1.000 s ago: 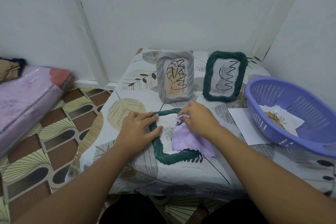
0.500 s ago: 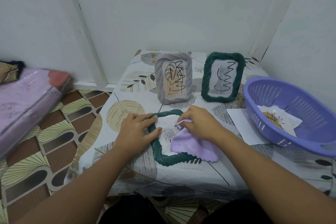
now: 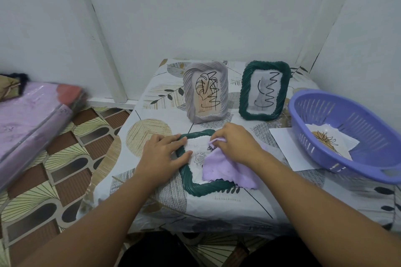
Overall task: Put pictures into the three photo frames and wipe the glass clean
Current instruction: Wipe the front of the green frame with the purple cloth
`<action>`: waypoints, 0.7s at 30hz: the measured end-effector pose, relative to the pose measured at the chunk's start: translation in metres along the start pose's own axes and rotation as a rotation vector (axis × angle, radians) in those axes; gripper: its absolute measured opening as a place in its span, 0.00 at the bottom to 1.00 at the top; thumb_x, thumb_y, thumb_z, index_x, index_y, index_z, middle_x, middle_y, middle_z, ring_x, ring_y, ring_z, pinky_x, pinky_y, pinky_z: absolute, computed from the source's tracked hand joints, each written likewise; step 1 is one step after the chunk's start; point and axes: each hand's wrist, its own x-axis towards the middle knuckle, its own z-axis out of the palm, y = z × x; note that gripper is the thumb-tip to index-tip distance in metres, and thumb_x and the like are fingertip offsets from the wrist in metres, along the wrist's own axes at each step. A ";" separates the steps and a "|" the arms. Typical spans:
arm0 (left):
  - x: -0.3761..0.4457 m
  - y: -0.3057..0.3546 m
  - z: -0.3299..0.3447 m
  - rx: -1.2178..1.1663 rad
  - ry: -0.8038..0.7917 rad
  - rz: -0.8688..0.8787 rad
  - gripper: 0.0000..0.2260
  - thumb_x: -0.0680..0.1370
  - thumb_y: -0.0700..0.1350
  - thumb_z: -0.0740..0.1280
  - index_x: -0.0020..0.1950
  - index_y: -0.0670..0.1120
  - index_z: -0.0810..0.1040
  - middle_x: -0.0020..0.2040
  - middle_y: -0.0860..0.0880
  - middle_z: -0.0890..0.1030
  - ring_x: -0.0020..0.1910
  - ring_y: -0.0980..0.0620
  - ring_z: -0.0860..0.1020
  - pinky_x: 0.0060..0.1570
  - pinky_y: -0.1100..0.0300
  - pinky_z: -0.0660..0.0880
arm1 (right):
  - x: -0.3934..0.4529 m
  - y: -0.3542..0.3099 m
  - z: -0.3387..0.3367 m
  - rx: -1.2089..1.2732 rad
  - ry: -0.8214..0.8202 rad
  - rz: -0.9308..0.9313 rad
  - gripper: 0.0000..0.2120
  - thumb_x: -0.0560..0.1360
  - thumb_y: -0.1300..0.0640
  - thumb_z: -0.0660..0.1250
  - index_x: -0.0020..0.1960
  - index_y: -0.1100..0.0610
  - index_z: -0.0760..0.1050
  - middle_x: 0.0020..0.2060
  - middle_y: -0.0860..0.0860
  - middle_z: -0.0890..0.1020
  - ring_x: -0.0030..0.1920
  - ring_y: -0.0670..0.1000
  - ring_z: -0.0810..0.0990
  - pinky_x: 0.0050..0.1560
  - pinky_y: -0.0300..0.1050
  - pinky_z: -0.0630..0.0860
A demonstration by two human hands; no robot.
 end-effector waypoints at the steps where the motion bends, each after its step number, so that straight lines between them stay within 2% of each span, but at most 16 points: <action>1: 0.000 0.000 0.000 0.000 0.000 0.001 0.31 0.73 0.72 0.55 0.70 0.59 0.78 0.69 0.61 0.76 0.55 0.53 0.65 0.58 0.57 0.64 | 0.001 -0.001 0.004 0.003 0.029 0.007 0.07 0.79 0.50 0.69 0.50 0.44 0.85 0.41 0.40 0.69 0.49 0.49 0.75 0.53 0.50 0.74; 3: 0.000 0.000 0.000 0.000 0.006 0.002 0.31 0.73 0.72 0.55 0.70 0.59 0.78 0.69 0.61 0.76 0.55 0.53 0.66 0.58 0.57 0.64 | 0.000 -0.001 0.007 0.030 0.038 0.009 0.06 0.79 0.51 0.69 0.50 0.44 0.85 0.41 0.41 0.69 0.48 0.50 0.75 0.53 0.49 0.74; 8: 0.000 0.000 -0.001 -0.004 -0.005 -0.005 0.31 0.73 0.72 0.55 0.70 0.59 0.77 0.70 0.61 0.75 0.55 0.53 0.65 0.60 0.55 0.66 | -0.007 0.005 -0.004 0.049 -0.093 -0.040 0.07 0.79 0.52 0.69 0.51 0.43 0.85 0.47 0.46 0.75 0.50 0.50 0.76 0.55 0.51 0.75; 13: 0.000 0.000 0.001 0.003 -0.005 -0.006 0.31 0.73 0.72 0.55 0.70 0.60 0.77 0.70 0.61 0.75 0.56 0.53 0.66 0.59 0.57 0.64 | -0.001 -0.001 0.004 0.043 0.021 0.006 0.06 0.79 0.50 0.69 0.51 0.44 0.85 0.42 0.41 0.69 0.49 0.49 0.74 0.52 0.48 0.73; 18: 0.000 -0.002 0.001 0.008 -0.010 -0.006 0.30 0.74 0.72 0.55 0.70 0.60 0.77 0.70 0.61 0.75 0.57 0.53 0.66 0.60 0.54 0.66 | -0.008 0.001 0.000 0.073 -0.077 -0.032 0.06 0.80 0.51 0.69 0.52 0.43 0.85 0.48 0.48 0.75 0.52 0.51 0.76 0.57 0.51 0.74; 21: 0.001 -0.002 0.000 0.009 -0.003 0.000 0.30 0.74 0.72 0.55 0.70 0.60 0.77 0.70 0.61 0.75 0.56 0.53 0.66 0.60 0.55 0.66 | -0.008 0.002 0.000 0.056 -0.049 -0.031 0.06 0.79 0.50 0.69 0.52 0.43 0.85 0.46 0.46 0.74 0.50 0.50 0.75 0.55 0.50 0.74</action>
